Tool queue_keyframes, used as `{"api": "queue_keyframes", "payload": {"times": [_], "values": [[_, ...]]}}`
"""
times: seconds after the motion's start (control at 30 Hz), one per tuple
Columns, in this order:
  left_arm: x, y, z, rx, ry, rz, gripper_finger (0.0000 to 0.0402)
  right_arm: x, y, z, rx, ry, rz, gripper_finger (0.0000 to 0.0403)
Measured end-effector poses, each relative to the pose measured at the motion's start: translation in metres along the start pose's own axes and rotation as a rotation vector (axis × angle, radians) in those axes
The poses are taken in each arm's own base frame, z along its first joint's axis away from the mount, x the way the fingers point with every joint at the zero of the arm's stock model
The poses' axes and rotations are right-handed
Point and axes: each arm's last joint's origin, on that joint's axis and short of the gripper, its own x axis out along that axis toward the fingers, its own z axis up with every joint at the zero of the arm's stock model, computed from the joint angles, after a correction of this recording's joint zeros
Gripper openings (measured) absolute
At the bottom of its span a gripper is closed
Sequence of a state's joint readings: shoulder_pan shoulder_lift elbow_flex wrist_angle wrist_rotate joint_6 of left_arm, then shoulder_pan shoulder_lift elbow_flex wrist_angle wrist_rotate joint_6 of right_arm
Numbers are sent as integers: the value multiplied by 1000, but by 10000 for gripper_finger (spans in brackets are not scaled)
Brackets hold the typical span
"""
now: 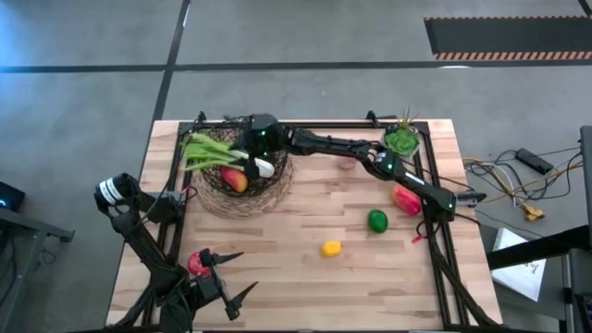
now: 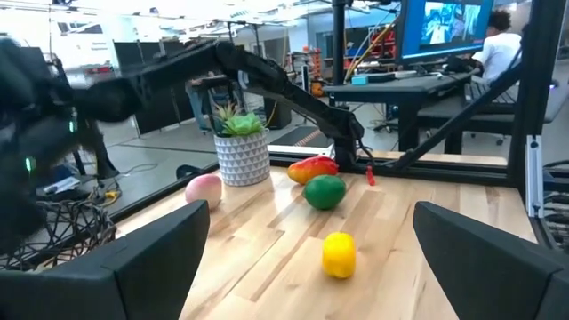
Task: Build produce basket
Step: Put the green celery into the black mesh basket, then put the red apple into the black mesh basket
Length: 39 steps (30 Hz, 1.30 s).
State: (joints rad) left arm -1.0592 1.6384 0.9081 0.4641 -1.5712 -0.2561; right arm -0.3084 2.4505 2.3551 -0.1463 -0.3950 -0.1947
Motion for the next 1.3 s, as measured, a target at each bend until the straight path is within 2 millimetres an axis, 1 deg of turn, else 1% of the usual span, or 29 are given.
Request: {"api": "queue_keyframes", "payload": {"times": [0.07, 0.2, 0.27, 0.4, 0.47, 0.5, 0.6, 0.67, 0.77, 0.93, 1.1, 1.17, 1.3], "values": [[0, 0, 1, -3, 0, 0, 377, -9, 1, 14, 16, -10, -2, 229], [0, 0, 1, -8, 0, 0, 377, -23, 4, 27, 4, 25, 2, 215], [0, 0, 1, -28, 0, 0, 377, -33, 7, 37, -12, 42, 6, 205], [0, 0, 1, -30, 0, 0, 377, -61, 13, 63, -69, 69, 5, 178], [0, 1, 0, -29, 0, 0, 377, -75, 18, 68, -75, 90, 9, 163], [0, 1, 0, -30, 0, 0, 377, -79, 21, 66, -66, 106, 14, 155], [0, 1, -2, -31, 0, 0, 377, -98, 36, 55, -72, 192, 7, 130], [0, 2, -4, -40, 0, -1, 377, -116, 49, 48, -81, 229, -11, 112], [0, 5, -9, -68, 0, -1, 377, -148, 70, 39, -88, 208, -15, 87], [5, 8, -15, -77, 0, 16, 377, -197, 112, 6, -56, 161, -1, 53], [24, 10, -15, -77, -2, 74, 377, -240, 157, -24, -11, 60, 47, 33], [35, 12, -15, -55, -2, 109, 377, -250, 176, -42, 3, 47, 38, 30], [59, 18, -15, 55, 7, 188, 377, -264, 217, -76, 5, 19, -2, 29]]}}
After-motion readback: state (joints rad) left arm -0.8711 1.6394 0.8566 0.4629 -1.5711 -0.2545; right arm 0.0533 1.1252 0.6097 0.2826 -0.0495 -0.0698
